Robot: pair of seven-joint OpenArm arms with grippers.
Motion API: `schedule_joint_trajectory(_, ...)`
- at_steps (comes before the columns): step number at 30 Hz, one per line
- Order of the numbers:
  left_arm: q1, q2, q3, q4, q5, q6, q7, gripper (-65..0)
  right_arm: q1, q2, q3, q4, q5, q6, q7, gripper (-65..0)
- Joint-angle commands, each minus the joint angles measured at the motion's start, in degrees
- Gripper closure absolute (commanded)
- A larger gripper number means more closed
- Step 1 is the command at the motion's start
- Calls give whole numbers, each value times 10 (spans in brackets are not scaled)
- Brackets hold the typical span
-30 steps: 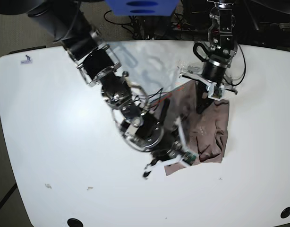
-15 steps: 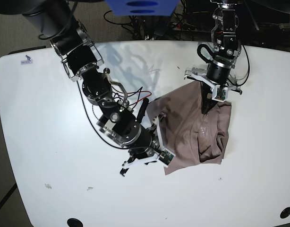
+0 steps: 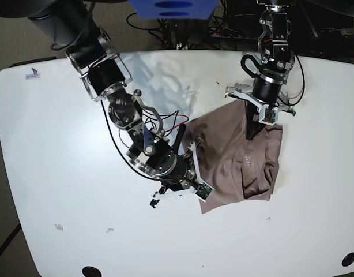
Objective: Fold the T-shirt properly
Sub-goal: 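Press the folded shirt with both grippers to flatten its layers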
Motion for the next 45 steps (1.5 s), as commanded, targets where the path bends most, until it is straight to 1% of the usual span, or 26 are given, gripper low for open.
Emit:
schedule_joint_trajectory(1, 20, 2, 0, -81, 51, 13, 391, 0, 17, -44, -5, -26, 9, 0, 45, 0)
schedule_joint_trajectory(5, 20, 2, 0, -81, 51, 13, 391, 0, 22, -66, -5, -70, 9, 0, 75, 0)
schedule_joint_trajectory(9, 20, 2, -2, -81, 51, 13, 391, 0, 29, -76, -5, -103, 9, 0, 84, 0)
schedule_joint_trajectory(11, 20, 2, -2, -81, 51, 13, 391, 0, 35, -86, -5, -121, 9, 0, 93, 0)
schedule_joint_trajectory(15, 20, 9, -2, -81, 51, 13, 391, 0, 45, -86, -5, -133, 9, 0, 102, 0)
schedule_joint_trajectory(21, 25, 9, -2, -81, 51, 13, 391, 0, 73, -86, -5, -164, 9, 0, 109, 0)
schedule_joint_trajectory(31, 27, 9, -2, -81, 51, 13, 391, 0, 90, -86, -5, -295, 9, 0, 187, 0)
schedule_joint_trajectory(35, 27, 9, -2, -81, 51, 13, 391, 0, 90, -86, -5, -310, 9, 0, 214, 0)
schedule_joint_trajectory(42, 24, 5, -4, -81, 55, 13, 391, 0, 88, -86, -5, -308, 9, 0, 221, 0)
schedule_joint_trajectory(45, 19, -3, -4, -80, 56, 13, 391, 0, 87, -86, -5, -303, 9, 0, 208, 0)
